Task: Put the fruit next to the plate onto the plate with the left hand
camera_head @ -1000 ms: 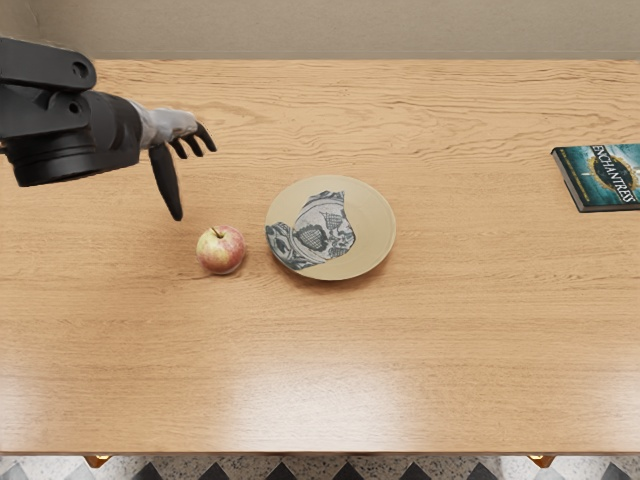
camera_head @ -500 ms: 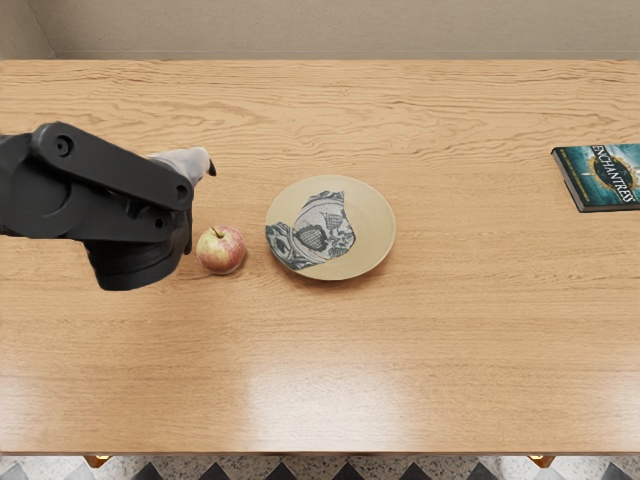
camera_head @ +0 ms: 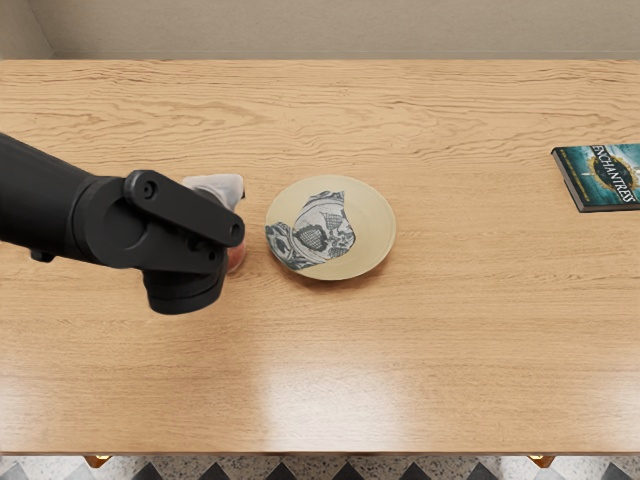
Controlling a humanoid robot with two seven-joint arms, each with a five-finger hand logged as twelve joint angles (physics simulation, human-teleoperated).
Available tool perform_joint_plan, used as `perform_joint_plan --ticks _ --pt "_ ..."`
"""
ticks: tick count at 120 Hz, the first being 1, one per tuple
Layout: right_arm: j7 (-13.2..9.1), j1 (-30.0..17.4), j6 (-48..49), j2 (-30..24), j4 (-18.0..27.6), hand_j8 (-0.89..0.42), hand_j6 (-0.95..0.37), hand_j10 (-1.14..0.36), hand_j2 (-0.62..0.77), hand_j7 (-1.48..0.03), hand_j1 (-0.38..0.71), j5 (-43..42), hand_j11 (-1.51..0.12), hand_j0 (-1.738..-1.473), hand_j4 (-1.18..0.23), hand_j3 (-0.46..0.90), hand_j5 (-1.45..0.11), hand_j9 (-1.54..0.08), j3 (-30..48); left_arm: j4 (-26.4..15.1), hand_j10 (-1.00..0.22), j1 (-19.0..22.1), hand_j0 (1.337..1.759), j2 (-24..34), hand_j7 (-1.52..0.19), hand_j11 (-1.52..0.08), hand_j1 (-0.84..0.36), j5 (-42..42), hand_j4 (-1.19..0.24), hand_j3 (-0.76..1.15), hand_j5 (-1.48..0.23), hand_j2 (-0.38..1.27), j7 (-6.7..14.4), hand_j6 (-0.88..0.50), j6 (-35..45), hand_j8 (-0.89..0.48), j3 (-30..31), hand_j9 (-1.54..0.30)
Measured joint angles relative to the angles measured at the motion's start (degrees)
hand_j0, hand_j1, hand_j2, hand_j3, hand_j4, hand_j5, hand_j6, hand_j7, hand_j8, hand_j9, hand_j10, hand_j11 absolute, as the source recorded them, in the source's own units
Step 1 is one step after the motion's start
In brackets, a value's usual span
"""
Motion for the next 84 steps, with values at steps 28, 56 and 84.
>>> perform_joint_plan --ticks 28,56,84 --pt "0.0 0.0 0.0 0.0 0.0 -0.03 -0.03 -0.03 -0.01 -0.03 -0.32 0.0 -0.03 -1.658 -0.03 0.0 -0.03 -0.03 0.0 3.8 -0.25 3.0 1.658 -2.3 -0.32 -0.32 0.05 -0.3 -0.25 0.0 -0.32 0.05 0.0 -0.25 0.0 -0.25 0.0 -0.32" --pt "0.0 0.0 0.0 0.0 0.0 -0.03 -0.03 -0.03 -0.01 -0.03 -0.32 0.0 -0.03 -1.658 -0.03 0.0 -0.03 -0.03 0.0 6.3 -0.25 6.1 1.658 -2.3 -0.32 -0.32 0.05 -0.5 -0.25 0.0 -0.32 0.05 0.0 -0.25 0.0 -0.25 0.1 -0.32" --pt "0.0 0.0 0.0 0.0 0.0 -0.03 -0.03 -0.03 -0.01 -0.03 -0.32 0.0 -0.03 -1.658 -0.03 0.0 -0.03 -0.03 0.0 7.5 -0.25 7.9 1.658 -2.3 -0.32 -0.32 0.05 -0.5 -0.25 0.0 -0.32 0.05 0.0 -0.25 0.0 -0.25 0.4 -0.32"
